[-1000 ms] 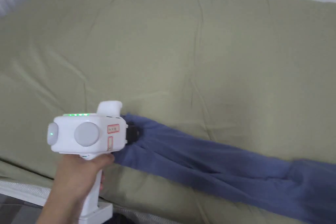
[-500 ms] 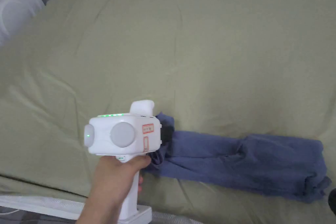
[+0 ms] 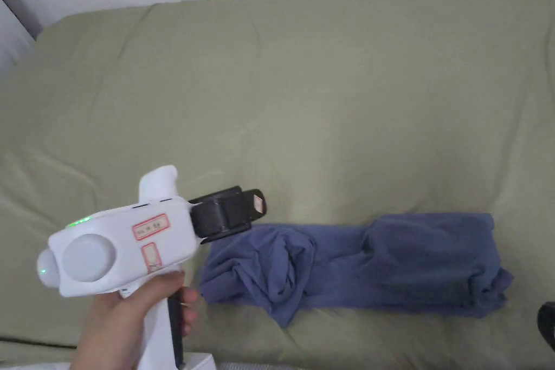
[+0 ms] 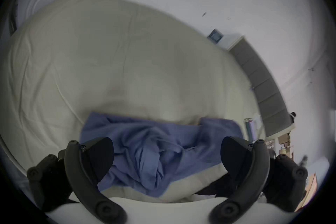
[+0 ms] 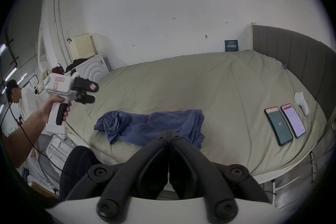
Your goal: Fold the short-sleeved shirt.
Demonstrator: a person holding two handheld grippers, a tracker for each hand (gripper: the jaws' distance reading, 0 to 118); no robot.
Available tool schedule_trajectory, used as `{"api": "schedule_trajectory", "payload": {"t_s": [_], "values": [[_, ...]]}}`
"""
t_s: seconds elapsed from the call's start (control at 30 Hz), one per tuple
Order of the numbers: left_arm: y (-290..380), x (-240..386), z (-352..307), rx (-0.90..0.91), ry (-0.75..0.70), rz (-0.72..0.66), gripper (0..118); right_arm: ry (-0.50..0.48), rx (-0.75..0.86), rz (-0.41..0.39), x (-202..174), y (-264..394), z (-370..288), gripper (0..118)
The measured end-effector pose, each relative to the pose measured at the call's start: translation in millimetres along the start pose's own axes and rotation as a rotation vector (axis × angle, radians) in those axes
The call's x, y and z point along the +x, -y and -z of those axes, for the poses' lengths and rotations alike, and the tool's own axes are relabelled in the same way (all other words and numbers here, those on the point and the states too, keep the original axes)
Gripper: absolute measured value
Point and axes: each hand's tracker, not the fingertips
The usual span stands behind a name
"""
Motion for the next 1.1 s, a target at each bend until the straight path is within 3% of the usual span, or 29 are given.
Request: {"api": "schedule_trajectory", "payload": {"t_s": [0.07,0.1,0.13,0.17,0.2,0.27,0.37,0.47,0.53,0.67,0.83,1.03,1.07,1.1], "values": [[3,-17,5,-0.001,-0.146,-0.009,115,-0.005,-0.006,0.007,-3,2,4,0],[7,-25,17,-0.094,-0.189,-0.004,103,-0.014,-0.01,0.013,-5,3,5,0],[18,-28,28,-0.167,-0.196,0.009,72,-0.021,-0.012,0.019,-6,4,5,0],[27,-27,38,-0.157,-0.194,0.033,14,-0.027,-0.014,0.023,-7,4,6,0],[41,-20,51,-0.176,-0.19,0.068,10,-0.032,-0.016,0.024,-9,4,7,0],[61,-9,73,-0.255,-0.113,0.139,10,-0.032,-0.015,0.021,-10,5,7,0],[90,5,121,-0.332,-0.107,0.034,10,-0.025,-0.018,0.024,-10,4,7,0],[96,28,138,-0.204,-0.063,0.07,10,-0.012,-0.022,0.025,-6,2,5,0],[90,32,144,-0.218,-0.036,0.022,10,-0.007,-0.019,0.026,-3,1,4,0],[82,35,116,-0.211,-0.04,0.058,10,0.0,-0.025,0.02,-1,0,6,0],[68,28,3,0.023,0.023,0.108,10,-0.011,-0.012,0.011,-8,-6,7,0],[62,-7,-12,0.0,-0.024,0.007,12,-0.061,-0.032,0.008,-23,-4,16,0],[60,-10,-11,-0.011,-0.003,-0.012,29,-0.064,-0.032,0.006,-27,-4,16,0],[57,-15,-10,-0.016,0.044,-0.032,60,-0.067,-0.033,0.005,-29,-4,16,0]]}}
